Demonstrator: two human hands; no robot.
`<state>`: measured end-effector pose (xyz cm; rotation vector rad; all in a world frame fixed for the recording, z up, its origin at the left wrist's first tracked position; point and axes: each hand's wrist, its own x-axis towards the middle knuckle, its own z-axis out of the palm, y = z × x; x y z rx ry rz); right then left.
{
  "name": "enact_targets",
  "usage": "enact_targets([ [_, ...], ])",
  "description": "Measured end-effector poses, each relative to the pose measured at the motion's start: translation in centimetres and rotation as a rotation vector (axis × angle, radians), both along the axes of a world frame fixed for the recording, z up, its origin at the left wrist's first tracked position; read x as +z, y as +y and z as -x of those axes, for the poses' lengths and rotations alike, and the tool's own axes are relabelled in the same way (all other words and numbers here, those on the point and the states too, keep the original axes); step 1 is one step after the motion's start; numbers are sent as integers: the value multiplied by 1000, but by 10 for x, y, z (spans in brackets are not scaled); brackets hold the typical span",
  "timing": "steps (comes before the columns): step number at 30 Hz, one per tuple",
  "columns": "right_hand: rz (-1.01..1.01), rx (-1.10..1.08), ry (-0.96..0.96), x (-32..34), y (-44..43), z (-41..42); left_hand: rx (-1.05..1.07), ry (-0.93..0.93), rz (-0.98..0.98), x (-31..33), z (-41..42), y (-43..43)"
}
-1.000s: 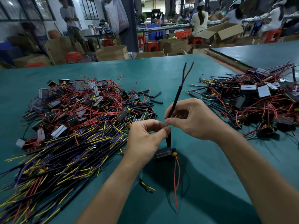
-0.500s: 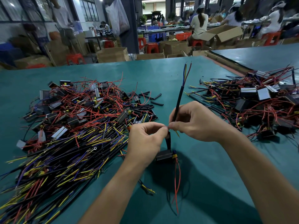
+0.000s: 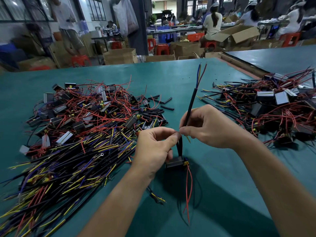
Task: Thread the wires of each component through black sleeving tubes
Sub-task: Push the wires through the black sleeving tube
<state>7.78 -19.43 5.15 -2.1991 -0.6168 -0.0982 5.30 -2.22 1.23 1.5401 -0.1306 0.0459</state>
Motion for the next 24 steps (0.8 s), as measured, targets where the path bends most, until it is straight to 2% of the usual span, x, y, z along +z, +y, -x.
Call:
enact_targets([
  [3,-11,-16,-1,0,1,-1,44,-101,-79,-1,-1,-2],
  [7,-60,-22,29,-2,4,-2,182,-372,-347,-5,0,-4],
  [10,-81,-13,46,-3,4,-2,265,-468,-417,-7,2,-4],
  [12,-87,-20,40,-3,3,-3,204,-384,-319,-6,2,-5],
  [15,-90,-22,38,-3,2,-4,89,-131,-96,-1,-1,-6],
  [19,-95,0,36,-2,2,-3,-18,111,101,5,-1,-4],
  [24,-99,69,50,2,3,1,-129,196,83,7,0,-1],
])
